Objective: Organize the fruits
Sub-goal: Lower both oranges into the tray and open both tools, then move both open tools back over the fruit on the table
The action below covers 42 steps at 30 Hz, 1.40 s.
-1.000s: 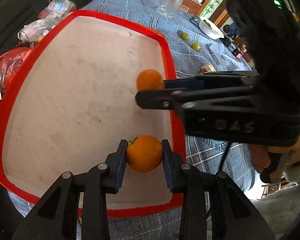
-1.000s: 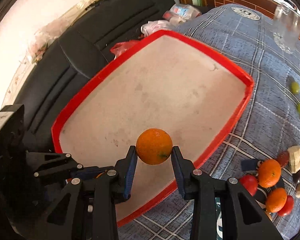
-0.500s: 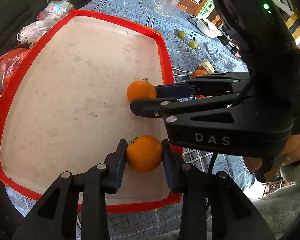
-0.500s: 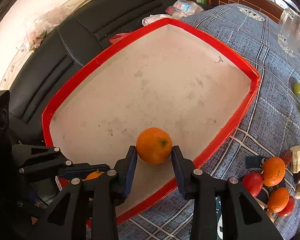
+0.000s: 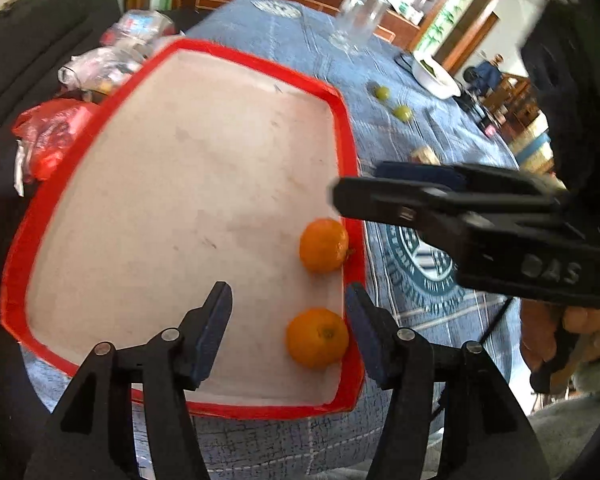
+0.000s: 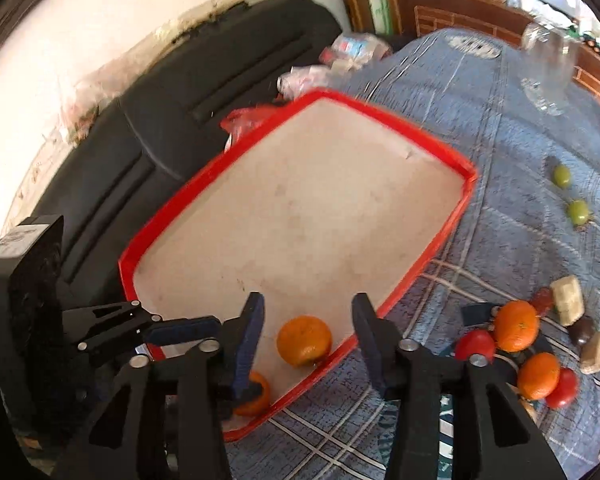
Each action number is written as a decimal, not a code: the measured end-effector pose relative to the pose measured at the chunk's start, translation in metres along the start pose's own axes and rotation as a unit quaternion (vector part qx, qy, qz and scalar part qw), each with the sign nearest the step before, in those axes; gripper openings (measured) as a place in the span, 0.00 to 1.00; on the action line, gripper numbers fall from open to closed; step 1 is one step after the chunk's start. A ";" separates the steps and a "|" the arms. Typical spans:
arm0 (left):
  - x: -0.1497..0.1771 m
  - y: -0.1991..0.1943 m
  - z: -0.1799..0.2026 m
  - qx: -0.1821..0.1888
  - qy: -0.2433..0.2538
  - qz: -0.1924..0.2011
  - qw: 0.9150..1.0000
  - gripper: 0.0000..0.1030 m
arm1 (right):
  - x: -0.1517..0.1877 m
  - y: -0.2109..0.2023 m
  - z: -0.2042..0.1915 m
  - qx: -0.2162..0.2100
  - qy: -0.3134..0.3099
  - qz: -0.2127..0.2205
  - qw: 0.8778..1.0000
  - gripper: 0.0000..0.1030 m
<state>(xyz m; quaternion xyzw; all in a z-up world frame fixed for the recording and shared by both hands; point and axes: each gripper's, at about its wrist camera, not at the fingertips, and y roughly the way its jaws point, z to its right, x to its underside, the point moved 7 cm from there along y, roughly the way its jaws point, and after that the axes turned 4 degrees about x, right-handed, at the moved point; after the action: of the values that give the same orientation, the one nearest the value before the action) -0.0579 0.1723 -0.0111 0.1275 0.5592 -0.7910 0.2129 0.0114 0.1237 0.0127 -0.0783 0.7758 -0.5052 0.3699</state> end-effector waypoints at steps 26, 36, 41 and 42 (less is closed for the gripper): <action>-0.026 0.014 0.093 0.020 0.129 0.006 0.991 0.72 | 0.124 -0.103 0.155 0.094 0.235 0.042 0.966 0.65; -0.023 0.035 0.128 0.048 0.164 -0.017 0.985 0.72 | 0.153 -0.126 0.184 0.121 0.280 0.047 0.951 0.65; -0.019 0.055 0.139 0.038 0.183 -0.034 0.982 0.72 | 0.167 -0.135 0.203 0.139 0.304 0.052 0.941 0.64; -0.019 0.058 0.139 0.037 0.184 -0.039 0.981 0.72 | 0.171 -0.138 0.209 0.143 0.314 0.054 0.937 0.64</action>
<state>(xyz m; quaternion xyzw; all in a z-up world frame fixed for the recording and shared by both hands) -0.0083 0.0287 -0.0032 0.2569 0.5633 -0.7821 0.0709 -0.0092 -0.1785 -0.0009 0.1799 0.7752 -0.5889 0.1410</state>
